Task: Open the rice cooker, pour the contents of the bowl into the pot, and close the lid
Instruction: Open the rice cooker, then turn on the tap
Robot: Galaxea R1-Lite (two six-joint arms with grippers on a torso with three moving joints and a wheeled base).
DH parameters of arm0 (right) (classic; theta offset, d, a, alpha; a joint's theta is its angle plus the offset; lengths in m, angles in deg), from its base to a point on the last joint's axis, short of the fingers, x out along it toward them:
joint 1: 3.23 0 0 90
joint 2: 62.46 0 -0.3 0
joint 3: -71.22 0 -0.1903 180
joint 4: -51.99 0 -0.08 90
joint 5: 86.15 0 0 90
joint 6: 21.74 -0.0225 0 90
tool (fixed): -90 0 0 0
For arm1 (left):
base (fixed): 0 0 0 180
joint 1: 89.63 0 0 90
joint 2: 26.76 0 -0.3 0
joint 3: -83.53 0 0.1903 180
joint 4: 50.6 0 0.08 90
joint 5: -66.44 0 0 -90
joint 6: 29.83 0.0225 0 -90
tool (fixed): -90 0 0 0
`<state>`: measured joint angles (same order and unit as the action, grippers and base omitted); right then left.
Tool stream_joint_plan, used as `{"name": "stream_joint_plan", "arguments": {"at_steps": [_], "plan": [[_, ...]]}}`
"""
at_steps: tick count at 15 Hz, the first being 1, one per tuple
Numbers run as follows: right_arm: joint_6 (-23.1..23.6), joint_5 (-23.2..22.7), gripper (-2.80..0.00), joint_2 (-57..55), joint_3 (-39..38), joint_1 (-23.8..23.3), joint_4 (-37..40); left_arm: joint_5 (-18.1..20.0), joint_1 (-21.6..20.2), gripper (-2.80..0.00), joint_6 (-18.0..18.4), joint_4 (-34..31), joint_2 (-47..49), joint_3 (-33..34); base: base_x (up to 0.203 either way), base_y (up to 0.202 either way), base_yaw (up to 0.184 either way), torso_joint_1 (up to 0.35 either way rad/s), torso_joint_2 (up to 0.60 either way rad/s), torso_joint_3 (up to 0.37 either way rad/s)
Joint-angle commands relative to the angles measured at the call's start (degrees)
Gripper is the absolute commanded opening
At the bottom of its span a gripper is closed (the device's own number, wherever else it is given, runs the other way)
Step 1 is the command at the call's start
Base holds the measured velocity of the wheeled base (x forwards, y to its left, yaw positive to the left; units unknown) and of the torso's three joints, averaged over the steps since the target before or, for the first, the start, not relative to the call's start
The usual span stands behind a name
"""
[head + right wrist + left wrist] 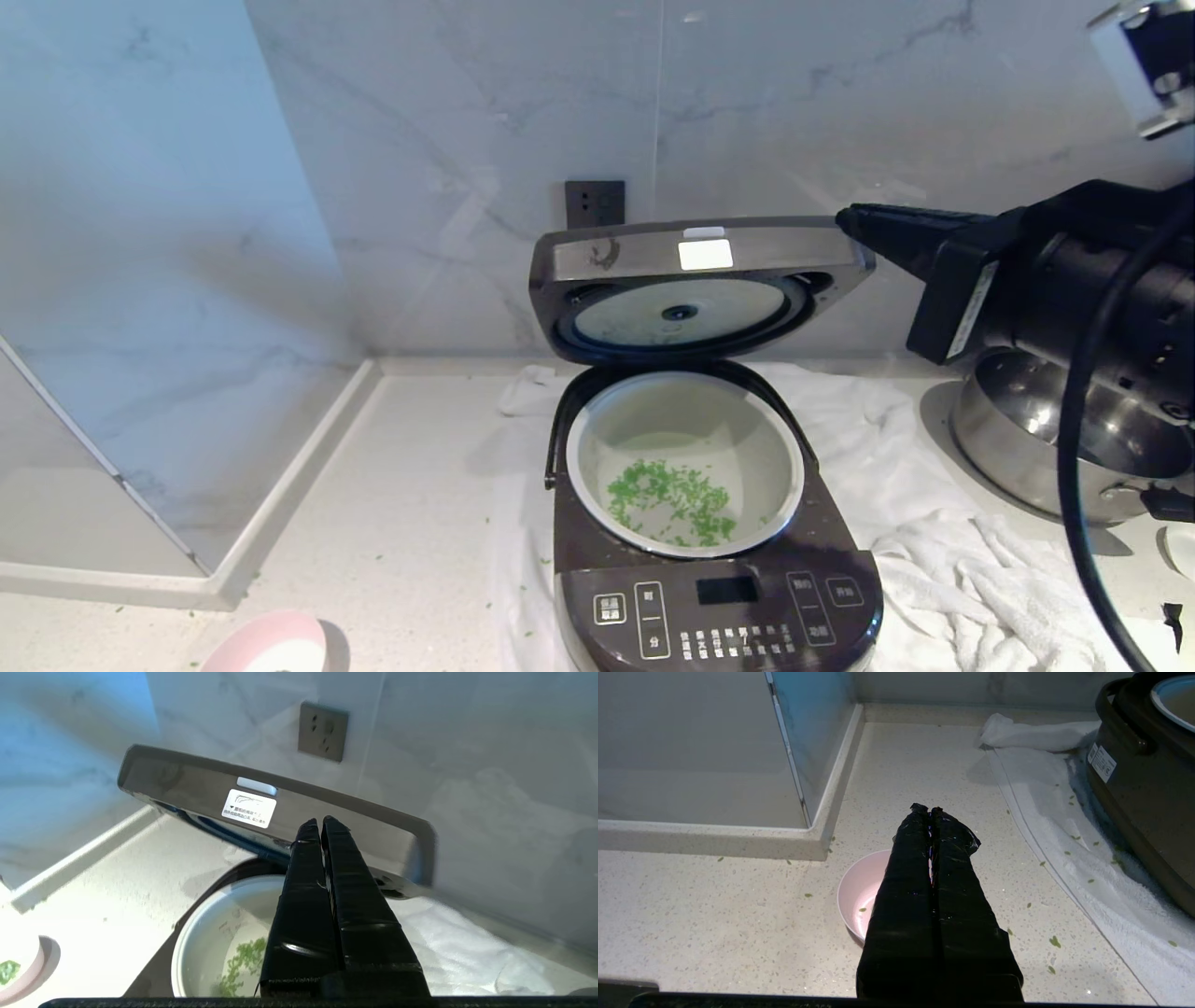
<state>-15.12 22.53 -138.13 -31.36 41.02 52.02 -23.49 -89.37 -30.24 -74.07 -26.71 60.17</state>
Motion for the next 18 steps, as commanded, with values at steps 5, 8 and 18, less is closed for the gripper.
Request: {"name": "stream_joint_plan", "arguments": {"at_steps": [5,8,18], "plan": [[1.19,1.1,-2.8,11.0,-3.41,-10.18,-0.07,-0.07,0.0,-2.8,-0.03,0.01,0.04,0.0,0.0,0.0,0.0,0.0,0.0,0.0],[5.59,1.55,-2.8,15.31,-4.58,-18.15,-0.09,0.01,0.0,-2.8,-0.04,0.01,0.04,0.0,0.0,0.0,0.0,0.0,0.0,0.0],[3.92,5.75,-2.8,33.81,-18.78,-40.83,0.26,0.01,0.0,-2.8,-0.11,0.01,0.04,0.0,0.0,0.0,0.0,0.0,0.0,0.0]]}}
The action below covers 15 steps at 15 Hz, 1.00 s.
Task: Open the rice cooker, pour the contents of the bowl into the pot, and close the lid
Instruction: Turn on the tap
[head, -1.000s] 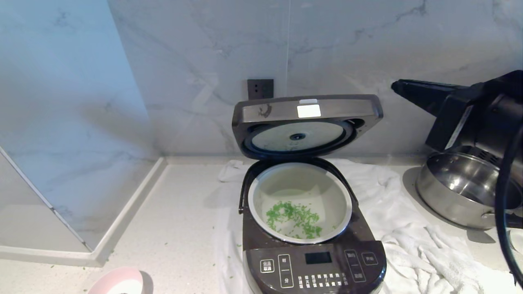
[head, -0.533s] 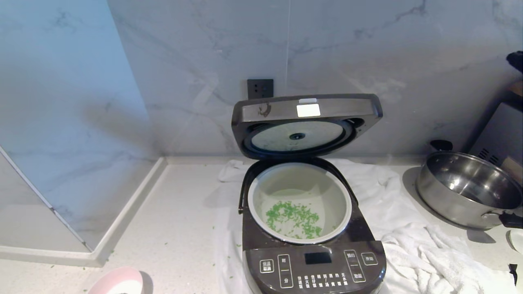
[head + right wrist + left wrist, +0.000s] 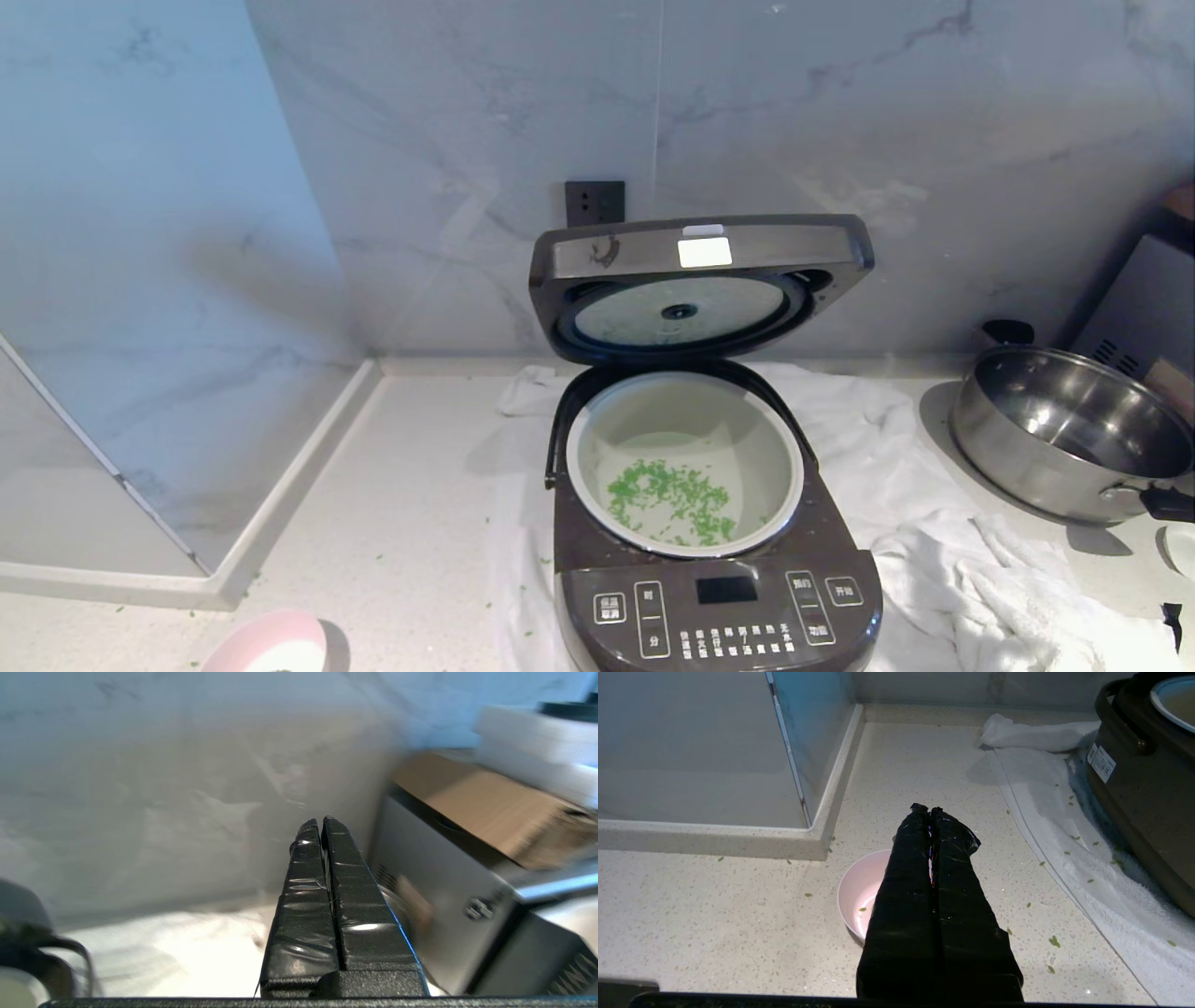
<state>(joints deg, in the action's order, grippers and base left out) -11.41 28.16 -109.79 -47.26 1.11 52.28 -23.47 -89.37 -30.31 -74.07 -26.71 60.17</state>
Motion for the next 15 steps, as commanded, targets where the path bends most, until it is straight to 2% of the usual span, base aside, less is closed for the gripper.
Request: {"name": "stream_joint_plan", "arguments": {"at_steps": [1,5,7,9,10,12,15], "plan": [[0.3,0.12,-2.8,7.52,-4.22,-1.27,1.15,-0.01,0.0,-2.8,-0.02,0.01,0.04,0.0,0.0,0.0,0.0,0.0,0.0,0.0],[0.53,-0.04,-2.8,18.71,-6.47,-4.84,12.02,-0.03,0.0,-2.8,-0.04,0.01,0.04,0.0,0.0,0.0,0.0,0.0,0.0,0.0],[0.96,-0.32,-2.8,23.14,-9.27,-7.63,14.18,-0.01,0.0,-2.8,-0.04,0.01,0.04,0.0,0.0,0.0,0.0,0.0,0.0,0.0],[1.52,-1.12,-2.8,28.84,-12.23,-8.2,14.57,-0.01,0.0,-2.8,-0.04,0.01,0.09,0.0,0.0,0.0,0.0,0.0,0.0,0.0],[1.48,-2.65,-2.8,30.8,-14.5,-8.29,14.33,-0.08,0.0,-2.8,0.03,0.01,0.04,0.0,0.0,0.0,0.0,0.0,0.0,0.0],[-1.91,-5.21,-2.8,31.33,-16.07,-8.38,13.5,-0.01,0.0,-2.8,0.03,0.01,0.05,0.0,0.0,0.0,0.0,0.0,0.0,0.0],[-2.45,-11.09,-2.8,31.53,-16.12,-7.67,16.42,-0.01,0.0,-2.8,-0.04,0.01,0.11,0.0,0.0,0.0,0.0,0.0,0.0,0.0]]}}
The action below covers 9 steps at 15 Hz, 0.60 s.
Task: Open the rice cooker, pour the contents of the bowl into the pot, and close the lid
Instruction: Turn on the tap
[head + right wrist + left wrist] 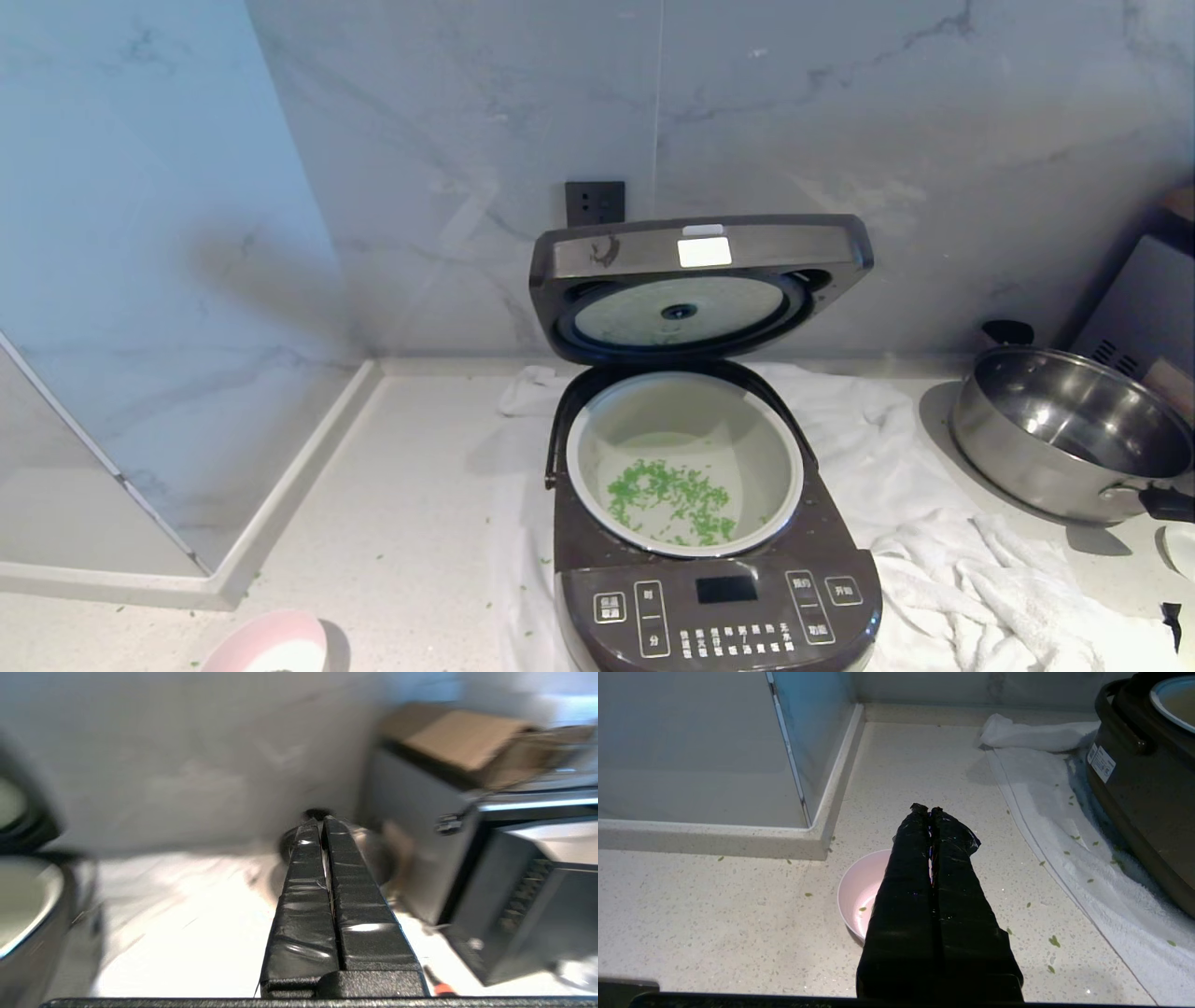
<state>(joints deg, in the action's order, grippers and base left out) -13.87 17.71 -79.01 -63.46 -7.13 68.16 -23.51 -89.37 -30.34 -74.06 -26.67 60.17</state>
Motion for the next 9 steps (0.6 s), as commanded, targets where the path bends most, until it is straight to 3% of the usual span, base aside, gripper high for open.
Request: {"name": "stream_joint_plan", "arguments": {"at_steps": [1,3,5,9], "plan": [[-0.06,-0.45,-2.8,1.23,2.03,3.09,3.21,0.03,0.0,-2.8,-0.01,0.0,-0.01,0.0,0.0,0.0,0.0,0.0,0.0,0.0],[0.0,0.38,-2.8,3.46,4.39,5.16,11.21,0.02,0.0,-2.8,-0.02,0.0,0.05,0.0,0.0,0.0,0.0,0.0,0.0,0.0],[0.26,-0.14,-2.8,6.47,2.74,4.57,11.6,0.03,0.0,-2.8,0.03,0.0,0.03,0.0,0.0,0.0,0.0,0.0,0.0,0.0],[1.27,-6.35,-2.8,16.77,-2.72,4.24,18.81,0.03,0.0,-2.8,-0.02,0.0,0.06,0.0,0.0,0.0,0.0,0.0,0.0,0.0]]}}
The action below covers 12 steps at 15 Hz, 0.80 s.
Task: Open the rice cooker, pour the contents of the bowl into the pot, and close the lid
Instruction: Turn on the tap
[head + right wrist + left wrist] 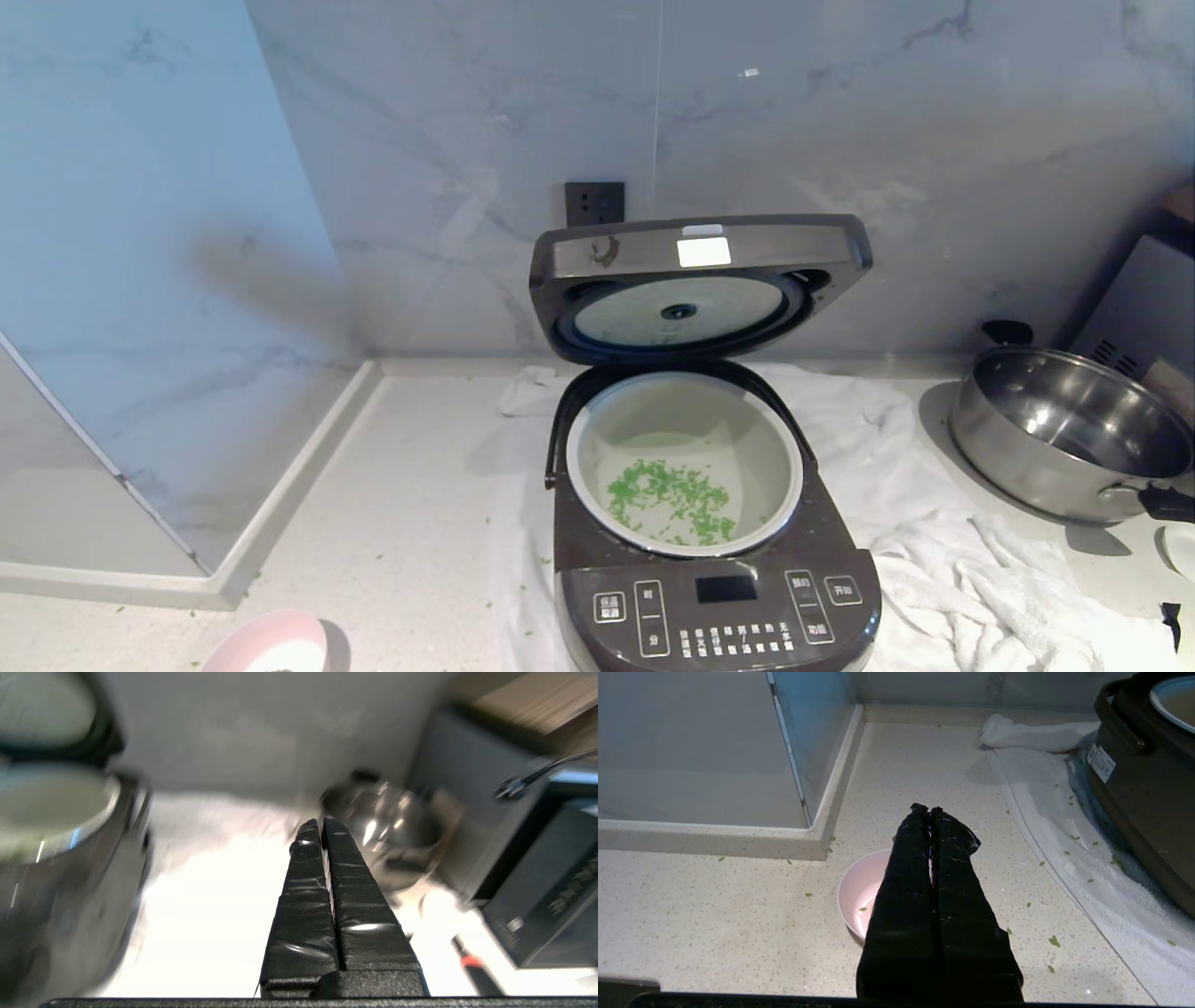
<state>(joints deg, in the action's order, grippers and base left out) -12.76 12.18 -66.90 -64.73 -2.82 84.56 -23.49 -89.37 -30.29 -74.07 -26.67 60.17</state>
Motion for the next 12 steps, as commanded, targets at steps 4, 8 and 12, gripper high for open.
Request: {"name": "stream_joint_plan", "arguments": {"at_steps": [4,8,12], "plan": [[2.44,-2.05,-2.8,4.45,-11.16,-0.16,-0.69,0.01,0.0,-2.8,-0.06,0.01,0.08,0.0,0.0,0.0,0.0,0.0,0.0,0.0],[3.42,-5.6,-2.8,4.44,-20.21,-0.15,-13.95,0.01,0.0,-2.8,-0.06,0.01,-0.01,0.0,0.0,0.0,0.0,0.0,0.0,0.0],[2.39,-10.54,-2.8,4.4,-20.68,-0.15,-10.23,0.01,0.0,-2.8,-0.04,0.01,0.0,0.0,0.0,0.0,0.0,0.0,0.0,0.0]]}}
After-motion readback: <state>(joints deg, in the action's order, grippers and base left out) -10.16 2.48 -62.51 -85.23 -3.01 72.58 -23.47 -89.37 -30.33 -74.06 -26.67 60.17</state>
